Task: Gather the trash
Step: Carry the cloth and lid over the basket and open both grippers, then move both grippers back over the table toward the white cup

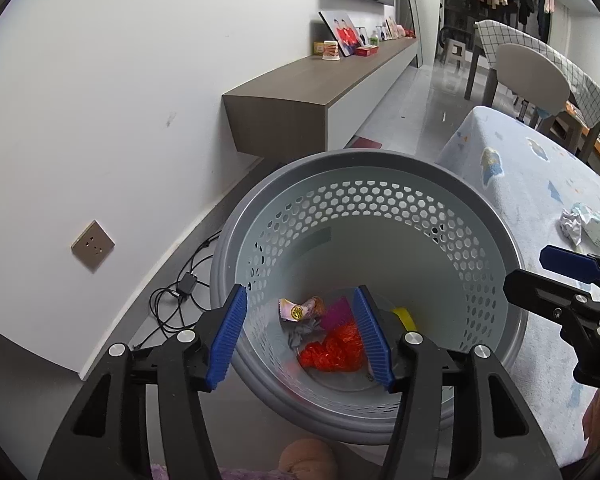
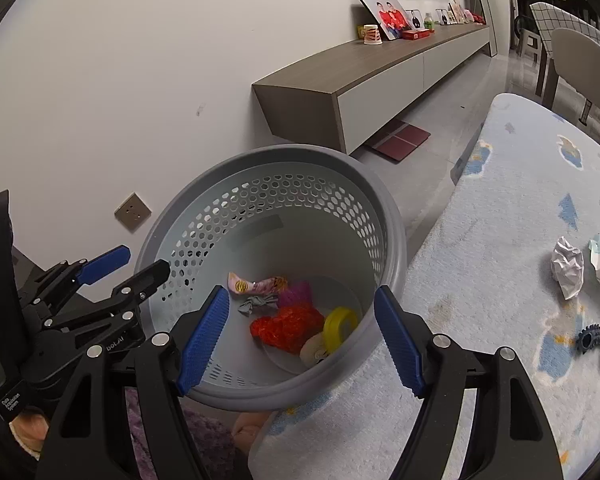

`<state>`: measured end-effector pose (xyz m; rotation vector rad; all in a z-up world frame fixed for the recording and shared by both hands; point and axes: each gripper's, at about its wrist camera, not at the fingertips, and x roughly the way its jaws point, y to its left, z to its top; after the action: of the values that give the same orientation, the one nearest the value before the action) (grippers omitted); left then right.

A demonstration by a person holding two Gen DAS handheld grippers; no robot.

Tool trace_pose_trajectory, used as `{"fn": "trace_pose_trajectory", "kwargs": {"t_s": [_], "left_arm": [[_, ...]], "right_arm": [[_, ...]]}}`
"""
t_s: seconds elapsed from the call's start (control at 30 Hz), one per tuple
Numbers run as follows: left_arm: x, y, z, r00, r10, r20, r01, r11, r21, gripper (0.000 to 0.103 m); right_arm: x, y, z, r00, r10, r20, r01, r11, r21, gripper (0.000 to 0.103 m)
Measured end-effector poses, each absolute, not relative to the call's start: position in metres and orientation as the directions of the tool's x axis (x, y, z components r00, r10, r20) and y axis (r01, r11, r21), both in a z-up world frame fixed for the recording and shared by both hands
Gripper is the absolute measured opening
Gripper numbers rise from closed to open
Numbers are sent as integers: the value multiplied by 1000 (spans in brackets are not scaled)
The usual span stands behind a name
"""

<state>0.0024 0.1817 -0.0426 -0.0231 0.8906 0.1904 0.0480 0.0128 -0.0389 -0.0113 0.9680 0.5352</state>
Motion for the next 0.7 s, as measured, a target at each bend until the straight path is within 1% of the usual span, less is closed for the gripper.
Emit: {"fn": "trace_pose_trajectory", "kwargs": {"t_s": [0.7], "left_arm": [[-1,176,-37,635,159,-756,-168,984,65,57]], "right_arm": [[36,-1,-32,488,407,-772,-407,889,211,72]]}}
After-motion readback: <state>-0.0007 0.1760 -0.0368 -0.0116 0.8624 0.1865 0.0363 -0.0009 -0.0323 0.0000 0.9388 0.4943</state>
